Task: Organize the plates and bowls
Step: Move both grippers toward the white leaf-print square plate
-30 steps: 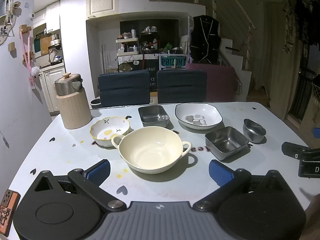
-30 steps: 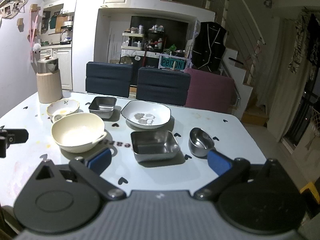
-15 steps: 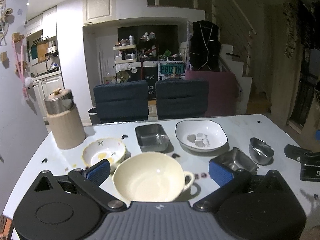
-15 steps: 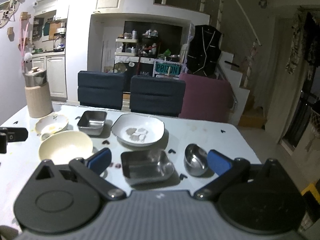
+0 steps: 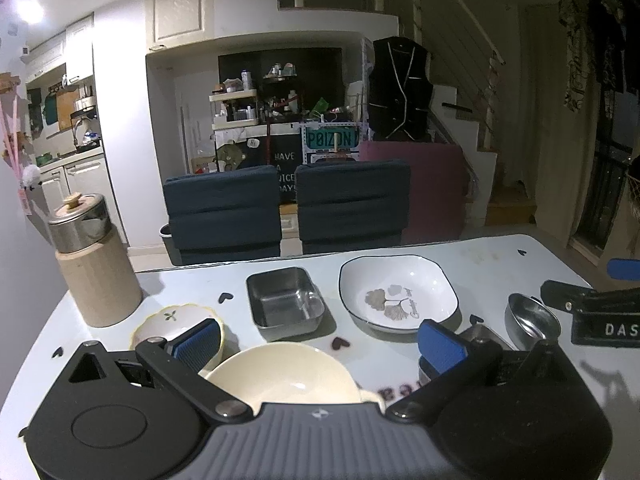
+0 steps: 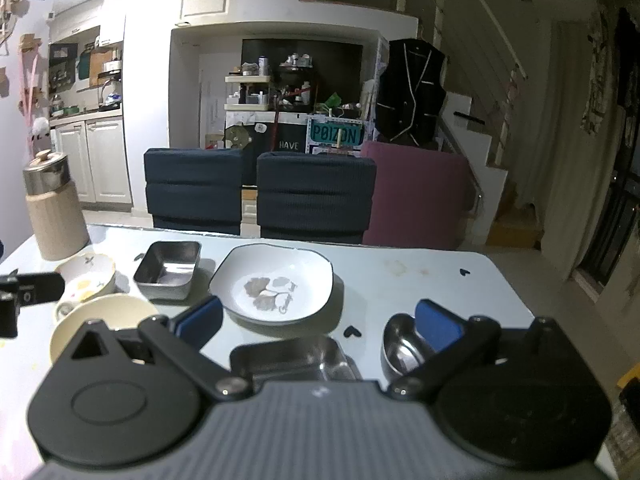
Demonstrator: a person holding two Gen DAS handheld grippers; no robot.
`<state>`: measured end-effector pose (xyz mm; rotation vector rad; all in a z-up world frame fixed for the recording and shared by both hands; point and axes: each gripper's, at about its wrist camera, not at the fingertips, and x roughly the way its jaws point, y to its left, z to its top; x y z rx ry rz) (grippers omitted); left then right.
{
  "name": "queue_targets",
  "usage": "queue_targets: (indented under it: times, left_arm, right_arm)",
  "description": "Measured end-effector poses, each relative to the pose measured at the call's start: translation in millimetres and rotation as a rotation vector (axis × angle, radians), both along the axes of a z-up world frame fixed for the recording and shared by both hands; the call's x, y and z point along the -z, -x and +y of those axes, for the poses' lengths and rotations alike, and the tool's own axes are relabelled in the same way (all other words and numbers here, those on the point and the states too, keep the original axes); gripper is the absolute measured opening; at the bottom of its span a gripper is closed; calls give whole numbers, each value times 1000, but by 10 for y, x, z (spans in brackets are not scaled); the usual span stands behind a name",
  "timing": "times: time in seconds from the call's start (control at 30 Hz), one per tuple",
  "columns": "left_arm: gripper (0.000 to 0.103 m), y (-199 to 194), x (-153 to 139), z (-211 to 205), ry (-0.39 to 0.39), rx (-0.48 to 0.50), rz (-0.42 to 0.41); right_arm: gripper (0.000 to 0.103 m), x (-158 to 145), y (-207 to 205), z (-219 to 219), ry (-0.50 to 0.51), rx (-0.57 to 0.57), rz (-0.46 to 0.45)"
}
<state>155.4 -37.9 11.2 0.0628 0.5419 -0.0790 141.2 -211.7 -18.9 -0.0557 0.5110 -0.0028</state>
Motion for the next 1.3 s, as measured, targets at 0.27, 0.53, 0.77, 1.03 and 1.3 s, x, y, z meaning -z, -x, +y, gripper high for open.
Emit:
queue_targets:
  times: [0.27, 0.53, 0.77, 1.03, 1.3]
  left_arm:
    - [103, -502, 95, -82, -16, 10, -12]
    - [103, -1053, 372, -141, -9, 8, 20]
    - [103, -1443, 532, -279, -4, 54, 10]
    - [103, -1862, 683, -421, 2, 134, 59]
    - [103, -2040, 802, -324, 64, 160, 71]
  right_arm:
    - [103, 125, -518, -140, -31, 28, 13]
    - [103, 348, -1009, -216, -28, 45, 36]
    - [103, 606, -1445, -364, -44, 71, 36]
    - [103, 877, -1957, -497, -120, 31, 74]
    - [73, 1206, -2456, -627, -332, 38, 231]
